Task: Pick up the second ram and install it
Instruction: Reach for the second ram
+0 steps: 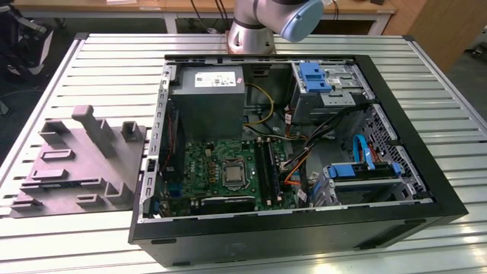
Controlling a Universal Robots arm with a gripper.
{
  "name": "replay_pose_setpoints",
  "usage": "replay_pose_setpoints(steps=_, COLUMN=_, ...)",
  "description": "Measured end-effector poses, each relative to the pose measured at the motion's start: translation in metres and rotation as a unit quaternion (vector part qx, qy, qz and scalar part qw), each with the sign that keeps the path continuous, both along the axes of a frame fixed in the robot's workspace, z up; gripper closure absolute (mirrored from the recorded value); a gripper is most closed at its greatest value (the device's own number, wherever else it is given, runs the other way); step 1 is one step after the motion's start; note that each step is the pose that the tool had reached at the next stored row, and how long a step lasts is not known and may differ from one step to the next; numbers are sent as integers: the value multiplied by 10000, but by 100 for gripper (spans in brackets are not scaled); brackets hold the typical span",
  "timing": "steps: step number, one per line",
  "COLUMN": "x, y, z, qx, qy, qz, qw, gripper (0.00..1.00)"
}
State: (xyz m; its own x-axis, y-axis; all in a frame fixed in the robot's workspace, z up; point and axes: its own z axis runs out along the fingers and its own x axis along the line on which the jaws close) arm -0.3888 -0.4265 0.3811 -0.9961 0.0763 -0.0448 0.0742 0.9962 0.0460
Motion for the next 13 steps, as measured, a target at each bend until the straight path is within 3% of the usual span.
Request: replay_pose_setpoints(steps=13, x=-73, y=-343, z=-133, qx=0, qy=0, qz=0, qw=10000, gripper=90)
